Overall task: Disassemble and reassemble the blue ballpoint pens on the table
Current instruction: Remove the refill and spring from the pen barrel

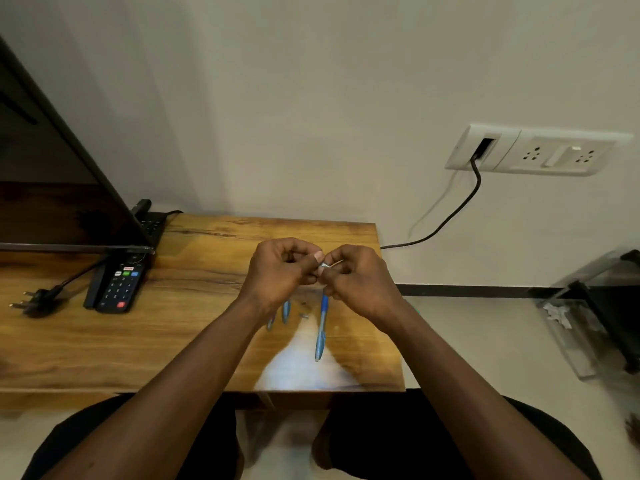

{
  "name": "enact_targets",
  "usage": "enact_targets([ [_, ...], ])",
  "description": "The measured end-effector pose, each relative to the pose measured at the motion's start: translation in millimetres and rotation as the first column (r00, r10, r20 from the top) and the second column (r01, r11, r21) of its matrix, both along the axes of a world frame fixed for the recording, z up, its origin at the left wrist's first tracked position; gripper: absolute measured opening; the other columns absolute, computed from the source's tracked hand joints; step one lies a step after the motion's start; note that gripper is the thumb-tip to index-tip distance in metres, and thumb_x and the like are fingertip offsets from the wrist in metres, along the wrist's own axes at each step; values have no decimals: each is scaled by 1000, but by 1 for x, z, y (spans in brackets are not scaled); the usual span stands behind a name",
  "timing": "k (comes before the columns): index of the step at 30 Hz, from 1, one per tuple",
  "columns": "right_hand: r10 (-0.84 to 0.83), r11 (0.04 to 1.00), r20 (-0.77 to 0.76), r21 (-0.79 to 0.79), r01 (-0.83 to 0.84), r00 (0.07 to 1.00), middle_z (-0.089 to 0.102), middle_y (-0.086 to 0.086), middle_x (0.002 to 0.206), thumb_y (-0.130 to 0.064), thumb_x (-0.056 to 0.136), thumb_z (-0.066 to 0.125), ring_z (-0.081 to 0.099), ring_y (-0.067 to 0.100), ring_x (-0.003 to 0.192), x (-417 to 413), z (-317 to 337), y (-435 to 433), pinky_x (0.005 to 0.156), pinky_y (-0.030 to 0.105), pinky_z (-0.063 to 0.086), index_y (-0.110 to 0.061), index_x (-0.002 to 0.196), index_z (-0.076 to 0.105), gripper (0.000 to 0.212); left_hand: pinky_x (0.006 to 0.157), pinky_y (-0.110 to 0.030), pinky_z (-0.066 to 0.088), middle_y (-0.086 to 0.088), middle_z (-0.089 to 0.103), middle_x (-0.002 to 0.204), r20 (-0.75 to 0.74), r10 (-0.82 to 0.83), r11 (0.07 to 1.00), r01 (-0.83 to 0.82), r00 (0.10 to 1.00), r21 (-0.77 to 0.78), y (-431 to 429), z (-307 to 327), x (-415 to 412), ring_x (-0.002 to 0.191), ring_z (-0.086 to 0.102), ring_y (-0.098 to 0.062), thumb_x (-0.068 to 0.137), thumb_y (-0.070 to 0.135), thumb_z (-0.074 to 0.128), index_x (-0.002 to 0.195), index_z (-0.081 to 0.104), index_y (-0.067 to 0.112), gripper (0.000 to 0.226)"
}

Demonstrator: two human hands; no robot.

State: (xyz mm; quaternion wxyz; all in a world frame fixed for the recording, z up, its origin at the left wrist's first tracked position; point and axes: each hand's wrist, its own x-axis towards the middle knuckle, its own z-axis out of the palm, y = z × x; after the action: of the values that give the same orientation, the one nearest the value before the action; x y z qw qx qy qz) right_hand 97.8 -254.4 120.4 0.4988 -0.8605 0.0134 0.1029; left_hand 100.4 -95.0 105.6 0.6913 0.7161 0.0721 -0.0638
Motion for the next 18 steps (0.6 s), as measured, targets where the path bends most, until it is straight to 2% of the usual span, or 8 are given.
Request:
enact_targets([
  [3,-12,990,19,137,9,1000,75,4,84,-21,94,72,76,17,73,3,15,0,76,45,64,-20,98,70,5,75,-26,63,-14,77,88,-63,24,960,-40,998,-276,6,10,3,83,76,-22,92,5,76,106,76,2,15],
  [6,-10,965,-3,261,11,1000,75,11,90,-18,95,70,74,22,79,6,19,-3,73,34,62,-15,102,70,7,79,-26,64,-18,79,96,-64,-9,935,-14,998,-356,8,16,4,88,79,-21,93,0,71,114,74,1,21],
  [9,5,936,-75,350,22,997,75,18,93,-15,96,69,68,19,77,7,12,-5,68,26,57,-9,106,70,11,75,-24,63,-20,79,96,-3,-21,976,20,1000,-218,10,16,4,85,79,-20,94,-1,71,111,76,2,18],
  [13,-23,925,-115,375,65,993,76,18,90,-24,93,73,68,19,76,9,1,2,69,28,58,-8,106,71,21,73,-25,62,-12,79,88,43,-8,999,6,999,33,13,8,11,85,79,-21,94,7,75,101,78,9,8],
  [16,-63,915,-82,393,90,995,74,20,90,-19,94,72,68,18,75,12,-6,6,69,26,57,-7,104,71,15,76,-28,63,-10,79,90,42,-18,998,15,999,68,12,6,13,88,79,-20,95,8,74,100,78,11,7],
  [18,-71,913,-66,397,92,995,75,18,91,-15,96,69,68,17,75,15,-9,6,69,25,58,-7,104,71,11,76,-27,63,-13,79,90,18,7,1000,-7,1000,9,11,6,14,87,79,-21,97,6,71,102,77,7,8],
])
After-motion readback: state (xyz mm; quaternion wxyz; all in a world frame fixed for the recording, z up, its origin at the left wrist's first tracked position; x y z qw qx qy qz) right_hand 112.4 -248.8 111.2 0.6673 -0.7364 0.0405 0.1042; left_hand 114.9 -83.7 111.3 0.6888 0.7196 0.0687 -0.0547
